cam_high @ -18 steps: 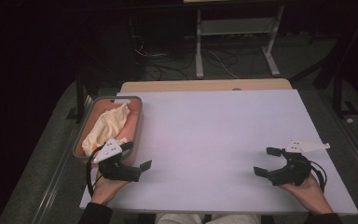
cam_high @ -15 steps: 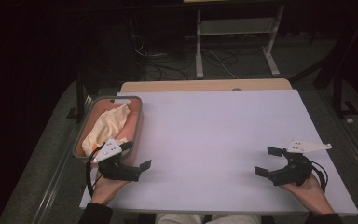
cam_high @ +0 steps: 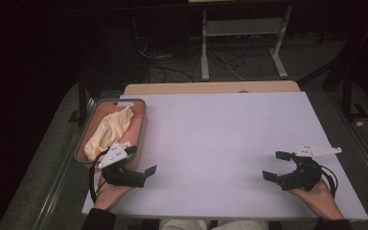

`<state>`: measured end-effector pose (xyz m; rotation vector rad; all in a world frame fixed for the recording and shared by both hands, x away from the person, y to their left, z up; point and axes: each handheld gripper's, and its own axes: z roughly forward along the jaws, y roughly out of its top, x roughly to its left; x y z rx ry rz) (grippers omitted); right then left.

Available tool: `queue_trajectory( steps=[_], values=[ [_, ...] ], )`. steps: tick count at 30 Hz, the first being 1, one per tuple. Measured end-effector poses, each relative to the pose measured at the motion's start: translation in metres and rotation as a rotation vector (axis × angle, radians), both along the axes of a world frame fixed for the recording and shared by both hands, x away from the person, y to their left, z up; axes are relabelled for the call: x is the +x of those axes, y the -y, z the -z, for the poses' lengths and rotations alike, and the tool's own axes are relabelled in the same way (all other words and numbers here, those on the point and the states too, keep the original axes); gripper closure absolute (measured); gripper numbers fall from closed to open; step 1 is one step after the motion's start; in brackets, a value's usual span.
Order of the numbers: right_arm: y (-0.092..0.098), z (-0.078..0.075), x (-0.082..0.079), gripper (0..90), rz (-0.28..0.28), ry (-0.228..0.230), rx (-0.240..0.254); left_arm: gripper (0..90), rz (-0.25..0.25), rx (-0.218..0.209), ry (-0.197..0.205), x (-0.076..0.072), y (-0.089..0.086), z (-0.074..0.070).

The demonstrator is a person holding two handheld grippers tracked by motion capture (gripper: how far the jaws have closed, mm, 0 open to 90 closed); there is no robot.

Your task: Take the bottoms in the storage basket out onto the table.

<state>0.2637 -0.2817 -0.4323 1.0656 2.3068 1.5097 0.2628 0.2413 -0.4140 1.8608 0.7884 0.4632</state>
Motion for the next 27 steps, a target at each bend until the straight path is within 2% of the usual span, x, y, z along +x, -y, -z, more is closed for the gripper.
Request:
queue_trajectory(
  steps=[7,12,15,20,27],
  values=[
    [0.001,0.001,0.001,0.0,0.004,-0.004,0.001,0.0,-0.006,0.039,-0.008,0.000,0.005,-0.007],
    [0.002,0.001,0.000,0.0,0.008,-0.005,0.006,0.0,-0.014,0.049,-0.011,-0.002,0.002,-0.012],
    [0.001,0.002,0.001,0.0,0.007,-0.005,0.003,0.0,-0.013,0.072,-0.012,-0.003,0.002,-0.016],
    [0.001,0.002,0.001,0.0,0.008,-0.005,0.002,0.0,-0.009,0.074,-0.014,-0.002,0.002,-0.022],
    [0.001,0.002,0.001,0.0,0.009,-0.007,0.004,0.0,-0.001,0.093,-0.020,0.001,0.003,-0.037]
  ],
)
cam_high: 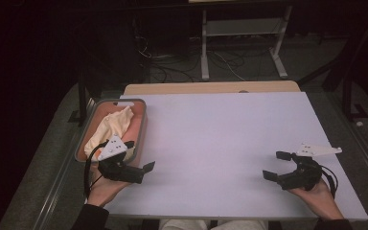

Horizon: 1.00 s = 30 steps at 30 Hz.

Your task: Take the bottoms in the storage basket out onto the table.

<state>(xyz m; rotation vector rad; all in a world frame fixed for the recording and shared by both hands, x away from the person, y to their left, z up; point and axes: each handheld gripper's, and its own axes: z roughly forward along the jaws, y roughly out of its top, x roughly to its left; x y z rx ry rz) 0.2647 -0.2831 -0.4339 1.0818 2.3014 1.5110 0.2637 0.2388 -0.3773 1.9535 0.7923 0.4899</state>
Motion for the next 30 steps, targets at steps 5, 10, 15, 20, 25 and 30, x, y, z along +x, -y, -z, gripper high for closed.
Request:
queue_trajectory(
  steps=[5,10,15,20,25,30],
  values=[
    [-0.001,0.000,0.000,0.0,-0.004,0.001,-0.003,0.0,-0.001,0.013,-0.001,0.002,-0.002,-0.006],
    [-0.001,0.001,0.000,0.0,-0.005,0.000,-0.004,0.2,0.001,0.017,-0.002,0.003,-0.004,-0.012],
    [-0.001,0.001,0.000,0.0,-0.006,0.000,-0.005,0.2,0.001,0.024,-0.008,0.006,-0.006,-0.017],
    [-0.001,0.001,0.000,0.0,-0.006,-0.001,-0.004,0.2,-0.002,0.031,-0.012,0.008,-0.008,-0.021],
    [-0.002,0.001,0.000,0.0,-0.008,-0.003,-0.005,0.2,-0.005,0.044,-0.031,0.011,-0.011,-0.021],
    [-0.002,0.001,0.000,0.0,-0.009,-0.004,-0.006,0.2,-0.018,0.051,-0.041,0.013,-0.016,-0.021]
  ],
)
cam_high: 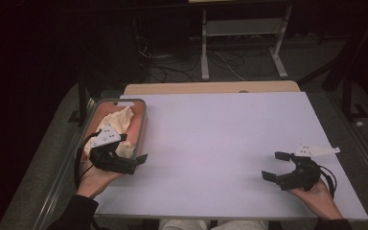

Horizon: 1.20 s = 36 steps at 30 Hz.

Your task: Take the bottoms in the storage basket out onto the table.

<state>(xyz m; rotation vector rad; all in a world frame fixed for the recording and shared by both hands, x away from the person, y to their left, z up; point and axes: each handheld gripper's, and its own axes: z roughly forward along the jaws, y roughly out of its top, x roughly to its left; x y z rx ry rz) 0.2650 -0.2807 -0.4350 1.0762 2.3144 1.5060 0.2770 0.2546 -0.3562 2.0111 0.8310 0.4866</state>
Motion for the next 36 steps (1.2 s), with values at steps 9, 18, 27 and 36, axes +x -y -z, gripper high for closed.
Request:
queue_trajectory(
  steps=[9,18,27,36],
  values=[
    [-0.001,0.000,0.000,0.0,0.000,-0.003,-0.001,0.2,-0.009,0.003,-0.003,0.002,-0.005,-0.007],
    [-0.001,0.001,0.000,0.0,-0.001,-0.003,-0.001,0.2,-0.018,0.022,-0.005,0.006,-0.011,-0.016],
    [-0.003,0.001,0.001,0.0,-0.004,-0.007,-0.004,0.2,-0.021,0.039,-0.012,0.008,-0.014,-0.022],
    [-0.003,0.002,0.000,0.0,-0.006,-0.009,-0.004,0.2,-0.039,0.037,-0.018,0.013,-0.021,-0.027]
  ],
)
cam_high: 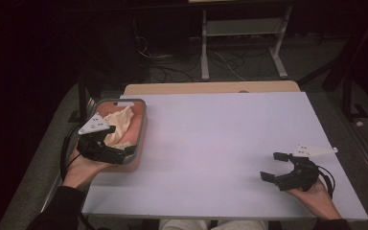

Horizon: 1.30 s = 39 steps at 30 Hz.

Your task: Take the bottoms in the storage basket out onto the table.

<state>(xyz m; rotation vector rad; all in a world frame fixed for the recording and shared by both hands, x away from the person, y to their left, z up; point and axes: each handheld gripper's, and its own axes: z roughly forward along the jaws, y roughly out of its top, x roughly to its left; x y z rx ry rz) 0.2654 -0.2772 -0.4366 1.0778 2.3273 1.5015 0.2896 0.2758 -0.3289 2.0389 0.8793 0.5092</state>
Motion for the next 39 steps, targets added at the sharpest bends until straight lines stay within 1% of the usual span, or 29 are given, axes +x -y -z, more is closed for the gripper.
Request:
queue_trajectory(
  steps=[2,7,12,20,29,39],
  values=[
    [0.000,0.000,0.000,0.0,0.000,-0.001,0.000,0.2,-0.002,0.003,-0.001,0.001,-0.001,0.000],
    [0.000,0.000,0.000,0.0,-0.001,-0.001,0.000,0.2,-0.017,-0.009,-0.009,0.004,-0.007,-0.001],
    [0.000,0.000,0.000,0.0,0.000,-0.003,-0.001,0.2,-0.032,0.003,-0.018,0.007,-0.014,-0.001],
    [0.000,0.000,0.000,0.0,0.000,-0.003,0.000,0.2,-0.056,0.004,-0.029,0.011,-0.023,-0.002],
    [-0.001,0.001,0.001,0.0,-0.003,-0.007,0.000,0.2,-0.100,-0.002,-0.043,0.018,-0.037,-0.001],
    [0.000,0.001,0.001,0.0,-0.003,-0.005,0.001,0.2,-0.148,0.003,-0.054,0.022,-0.052,0.000]
  ],
)
